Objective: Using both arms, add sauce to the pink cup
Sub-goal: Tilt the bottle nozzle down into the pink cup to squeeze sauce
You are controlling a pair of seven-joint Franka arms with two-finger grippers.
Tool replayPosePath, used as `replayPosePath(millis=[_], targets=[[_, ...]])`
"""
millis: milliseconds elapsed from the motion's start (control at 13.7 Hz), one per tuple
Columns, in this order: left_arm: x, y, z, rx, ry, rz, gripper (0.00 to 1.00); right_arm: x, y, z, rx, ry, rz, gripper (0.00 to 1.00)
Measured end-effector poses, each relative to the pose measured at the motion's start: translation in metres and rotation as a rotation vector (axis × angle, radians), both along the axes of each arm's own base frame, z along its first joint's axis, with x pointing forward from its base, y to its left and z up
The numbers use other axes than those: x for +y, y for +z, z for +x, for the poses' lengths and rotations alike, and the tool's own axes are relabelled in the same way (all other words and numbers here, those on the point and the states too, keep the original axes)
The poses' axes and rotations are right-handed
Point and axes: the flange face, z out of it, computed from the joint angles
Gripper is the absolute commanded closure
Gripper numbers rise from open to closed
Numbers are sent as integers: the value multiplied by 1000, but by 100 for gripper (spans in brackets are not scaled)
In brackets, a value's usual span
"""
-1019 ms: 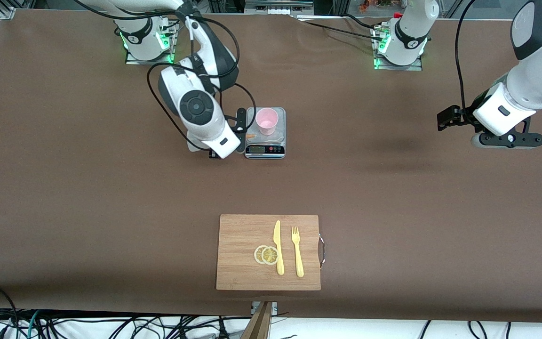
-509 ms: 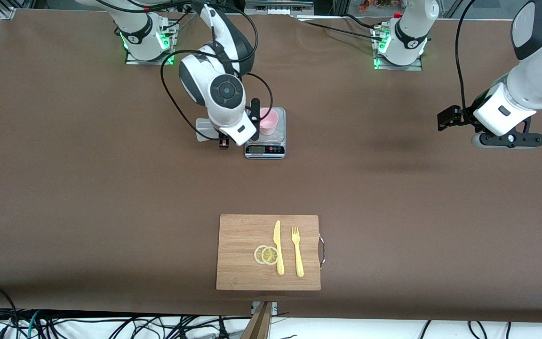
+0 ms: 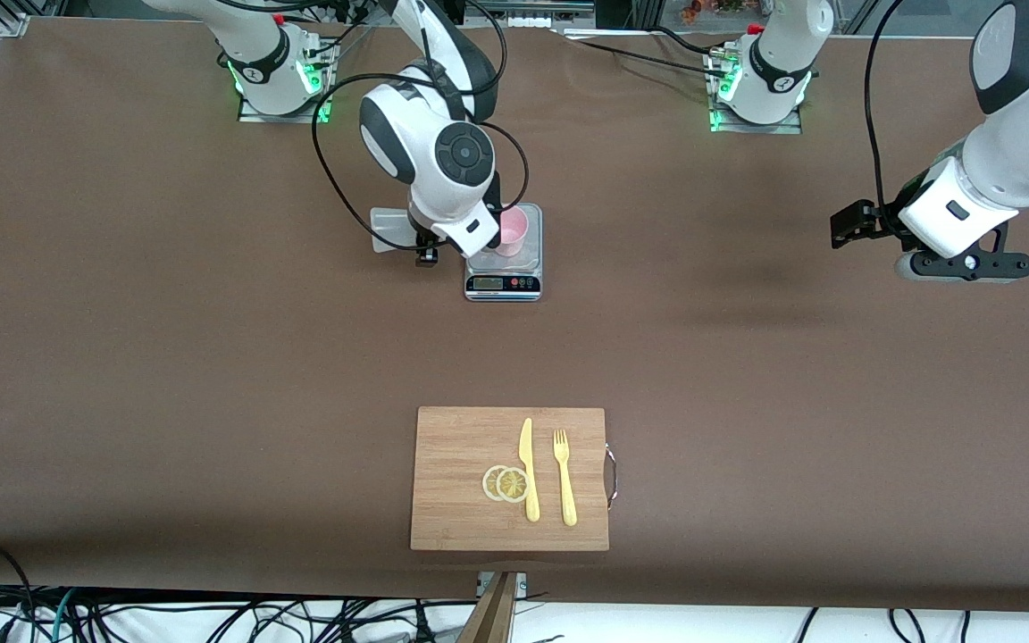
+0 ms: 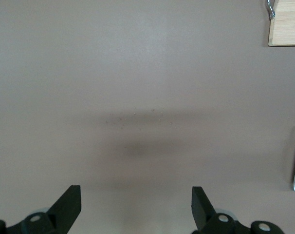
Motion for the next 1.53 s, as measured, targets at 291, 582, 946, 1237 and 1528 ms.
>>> replayPosePath(millis=[291, 582, 946, 1237, 1528], targets=[[0, 0, 0, 0, 0, 0, 0, 5, 1, -5, -12, 25, -17, 100], [0, 0, 0, 0, 0, 0, 0, 11, 2, -10, -29, 54, -33, 100], [0, 0, 0, 0, 0, 0, 0, 17, 10, -11, -55, 80, -45, 100], [0, 0, 0, 0, 0, 0, 0, 18, 11, -12, -61, 89, -54, 100], [0, 0, 0, 0, 0, 0, 0, 22, 11, -16, -69, 107, -67, 100]])
